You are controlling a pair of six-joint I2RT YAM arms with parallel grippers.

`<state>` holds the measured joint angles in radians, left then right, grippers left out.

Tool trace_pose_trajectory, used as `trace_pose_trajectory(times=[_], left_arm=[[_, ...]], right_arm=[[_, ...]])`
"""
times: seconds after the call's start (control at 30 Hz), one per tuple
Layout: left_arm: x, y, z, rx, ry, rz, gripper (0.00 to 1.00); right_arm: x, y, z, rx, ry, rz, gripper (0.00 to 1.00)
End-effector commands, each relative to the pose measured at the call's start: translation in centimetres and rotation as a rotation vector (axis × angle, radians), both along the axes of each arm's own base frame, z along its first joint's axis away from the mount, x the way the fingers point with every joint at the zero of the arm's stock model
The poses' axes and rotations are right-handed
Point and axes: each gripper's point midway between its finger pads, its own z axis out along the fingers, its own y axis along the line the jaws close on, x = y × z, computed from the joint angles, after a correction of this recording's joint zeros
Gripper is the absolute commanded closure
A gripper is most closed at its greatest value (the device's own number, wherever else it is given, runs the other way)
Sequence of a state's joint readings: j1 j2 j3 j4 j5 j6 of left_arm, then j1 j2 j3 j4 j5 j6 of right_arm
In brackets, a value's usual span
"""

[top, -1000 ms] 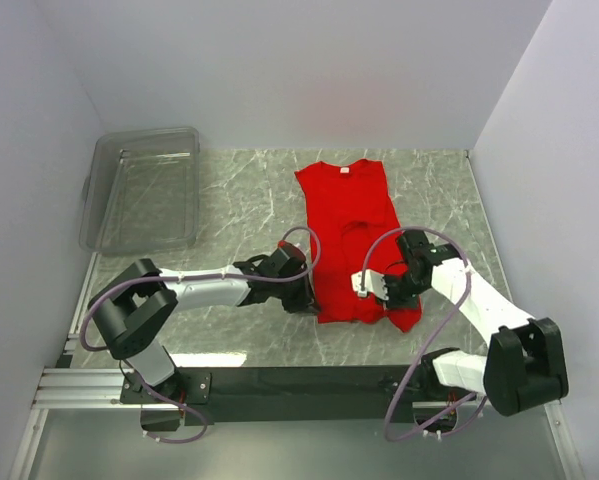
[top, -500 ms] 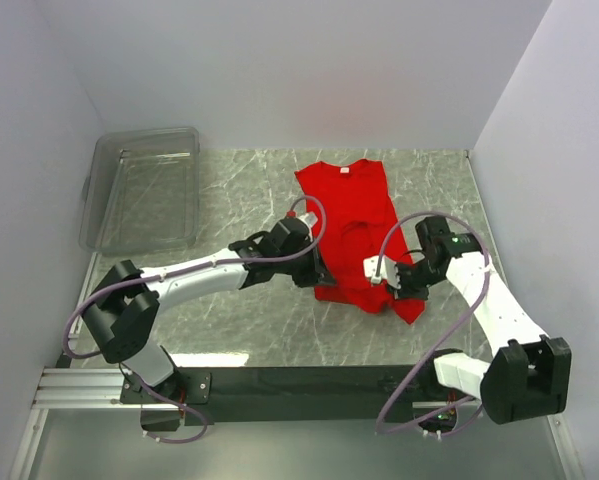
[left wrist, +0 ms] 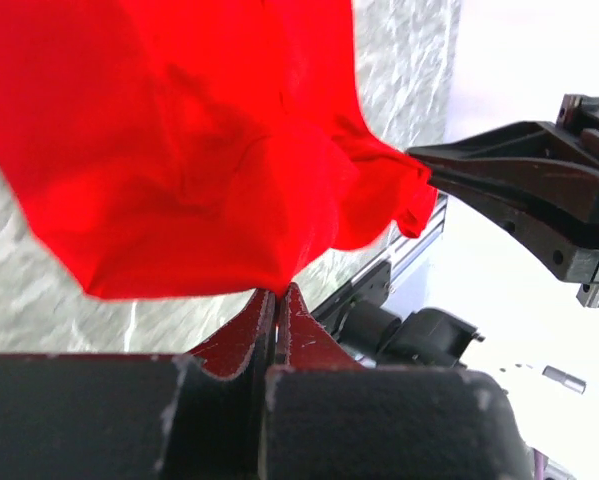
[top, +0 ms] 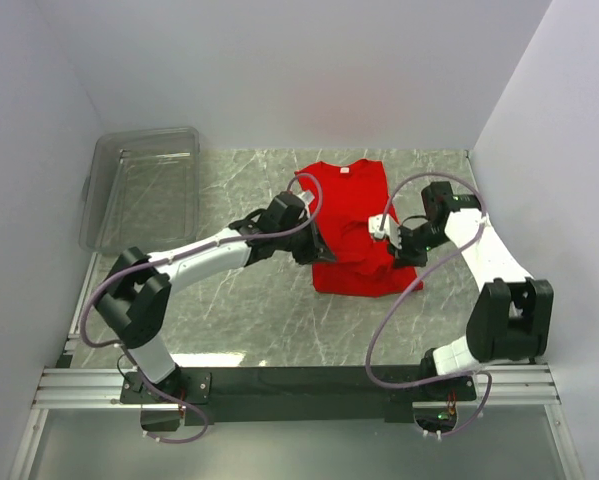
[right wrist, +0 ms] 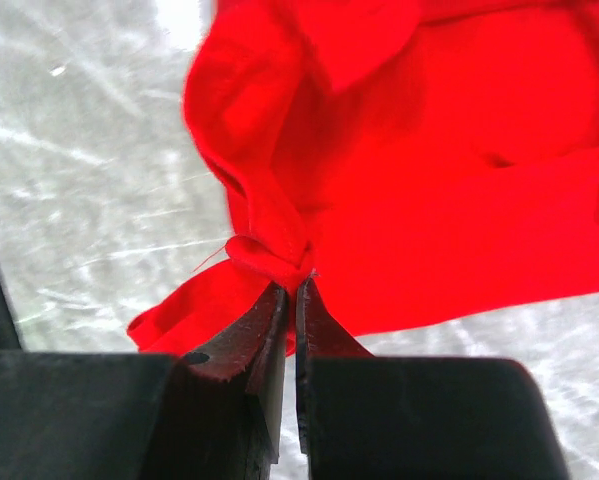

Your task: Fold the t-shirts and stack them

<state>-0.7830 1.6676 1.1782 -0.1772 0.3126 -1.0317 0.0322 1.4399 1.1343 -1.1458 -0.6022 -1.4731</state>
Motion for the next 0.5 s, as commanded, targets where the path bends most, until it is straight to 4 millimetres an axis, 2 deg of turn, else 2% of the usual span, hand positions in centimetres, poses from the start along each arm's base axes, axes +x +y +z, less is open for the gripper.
trace_pose_trajectory(times=[0.0, 0.03, 0.2, 0.47], left_arm=[[2.1, -1.3, 2.4, -0.060, -0.069, -0.025, 0.99], [3.0, -1.3, 3.0, -0.063, -0.082, -0.011, 0.99], [5.5, 0.0, 2.1, -0.012, -0.073, 0.057, 0.99], [6.8, 1.7, 0.8, 0.018, -0.045, 0.095, 0.99]], right_arm=[[2.6, 0.9, 1.7, 0.055, -0.029, -0.008, 1.00], [3.0, 1.0, 1.7, 0.058, -0.028, -0.012, 1.00], [5.6, 1.0, 1.9, 0.057, -0.028, -0.022, 1.00], [7.7, 1.1, 1.0, 0.056, 0.003, -0.025, 1.00]])
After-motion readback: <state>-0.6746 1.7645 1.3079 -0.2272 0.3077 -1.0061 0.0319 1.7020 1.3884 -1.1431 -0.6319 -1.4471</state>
